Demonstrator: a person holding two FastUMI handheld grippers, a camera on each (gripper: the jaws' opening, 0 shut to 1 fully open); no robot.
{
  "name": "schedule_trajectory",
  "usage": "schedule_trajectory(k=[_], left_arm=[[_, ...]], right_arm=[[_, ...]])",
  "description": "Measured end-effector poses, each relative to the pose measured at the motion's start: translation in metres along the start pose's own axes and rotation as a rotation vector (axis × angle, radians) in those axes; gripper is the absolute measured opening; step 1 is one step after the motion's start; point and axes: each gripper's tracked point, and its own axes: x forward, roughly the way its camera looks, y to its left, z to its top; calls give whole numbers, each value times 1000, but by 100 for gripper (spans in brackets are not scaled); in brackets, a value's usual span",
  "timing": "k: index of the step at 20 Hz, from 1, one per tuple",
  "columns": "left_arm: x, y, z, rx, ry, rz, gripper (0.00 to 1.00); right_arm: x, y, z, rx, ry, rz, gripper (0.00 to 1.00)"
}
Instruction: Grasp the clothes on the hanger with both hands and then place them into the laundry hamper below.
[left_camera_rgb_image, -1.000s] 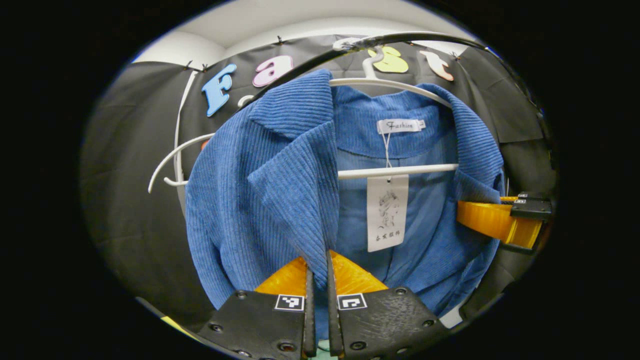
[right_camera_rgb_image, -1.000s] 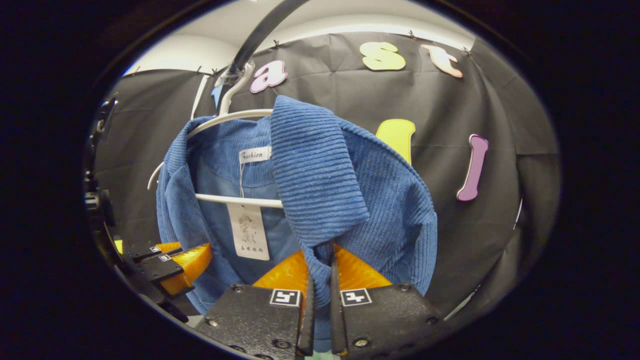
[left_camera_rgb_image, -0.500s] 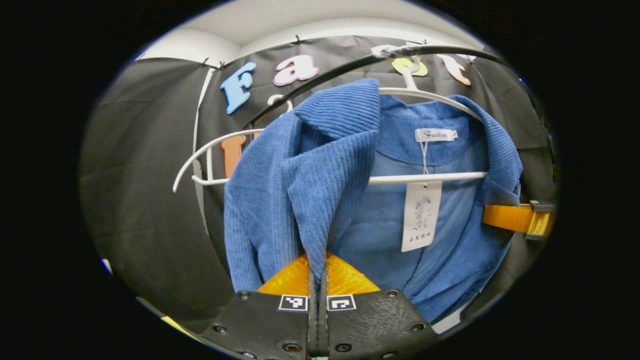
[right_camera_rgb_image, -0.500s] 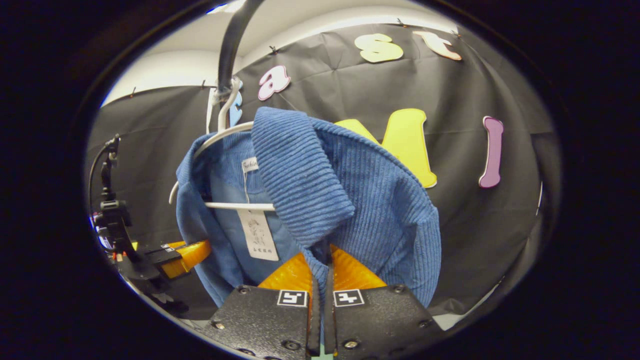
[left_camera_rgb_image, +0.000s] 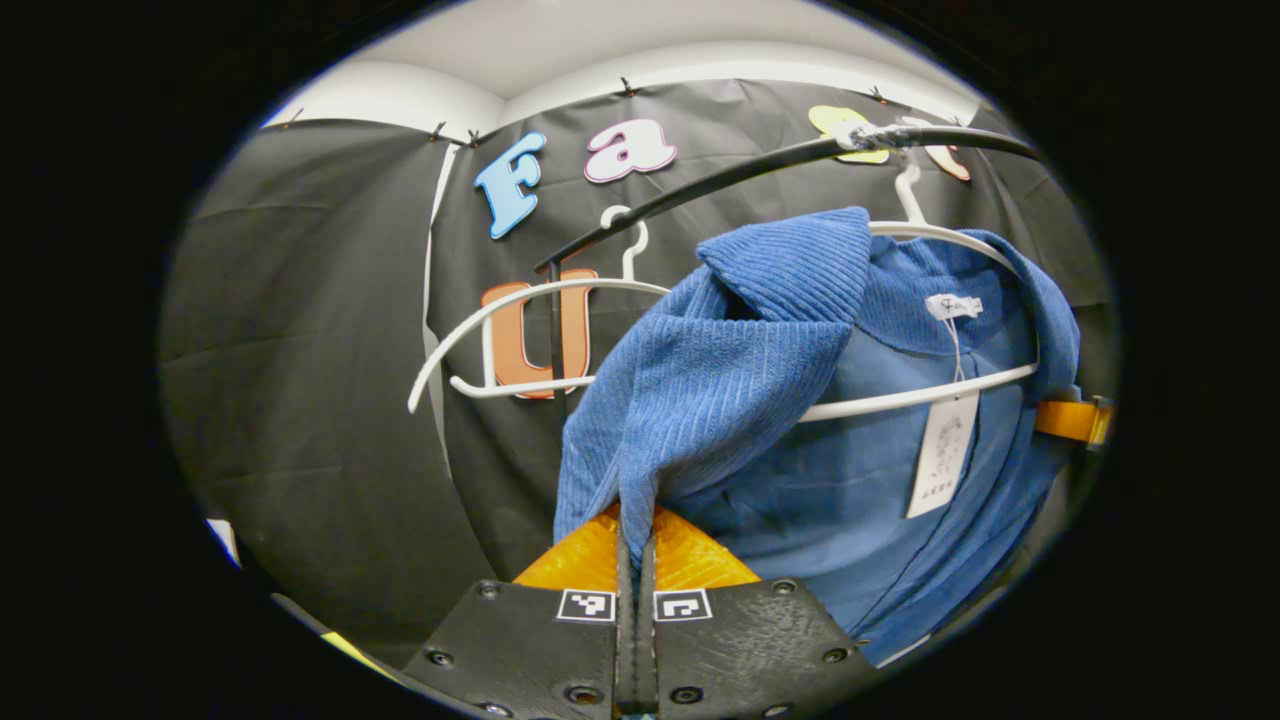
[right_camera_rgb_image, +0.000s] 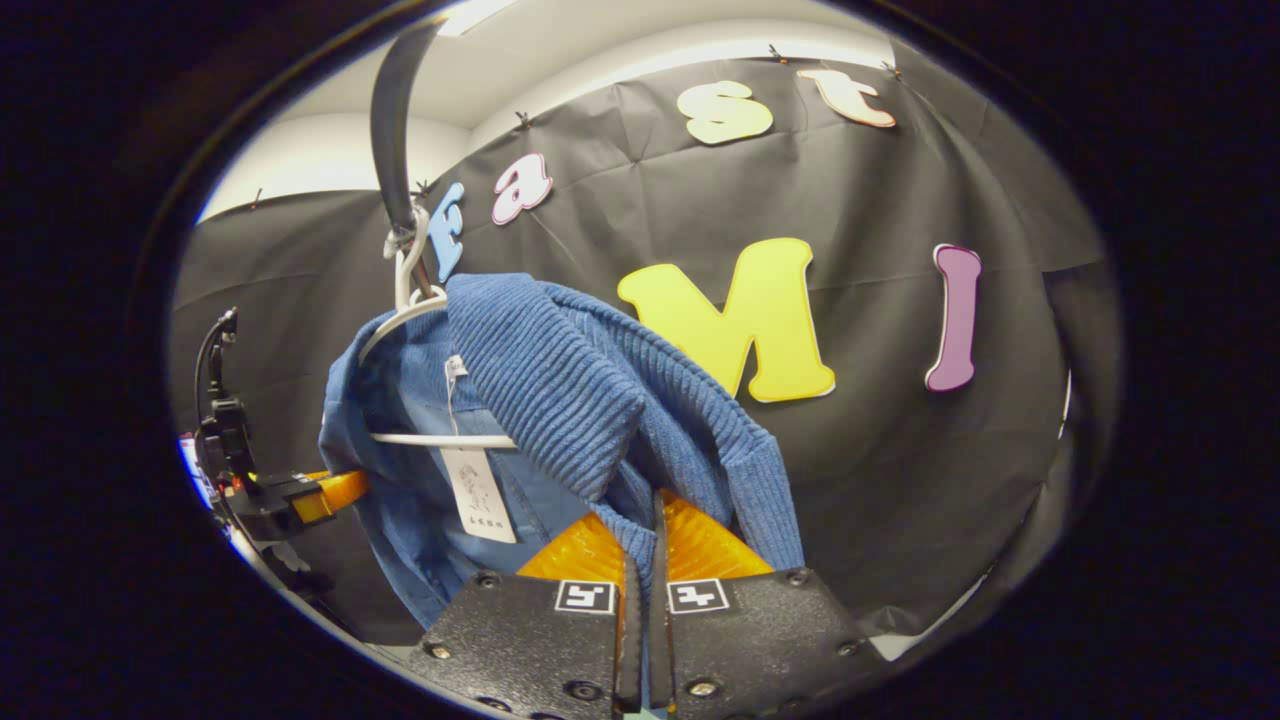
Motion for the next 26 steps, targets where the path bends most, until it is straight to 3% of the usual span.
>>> schedule_trajectory(k=[7, 8, 11, 12, 15, 16, 24, 25, 26], left_arm=[[-2, 8, 8, -19, -10, 31, 0], [-2, 9, 8, -14, -12, 31, 5], [0, 15, 13, -4, -17, 40, 5], [1, 18, 16, -14, -16, 45, 0], [8, 29, 26, -40, -19, 55, 0], [9, 32, 28, -49, -21, 57, 5], [-1, 37, 54, -55, -75, 78, 5], [0, 40, 59, -58, -84, 84, 0], [3, 44, 65, -60, -89, 89, 5]], right_arm=[[-5, 1, -1, -6, 26, 98, 6], [-7, -5, 1, 9, 24, 98, 7], [-14, -13, 8, 36, 5, 96, 6], [-18, -11, 9, 44, 3, 103, 6], [-20, -13, 19, 61, -20, 108, 6], [-22, -14, 22, 75, -28, 112, 6], [-32, -39, 59, 120, -115, 77, 6], [-31, -44, 65, 123, -130, 61, 6], [-27, -51, 71, 129, -142, 49, 6]])
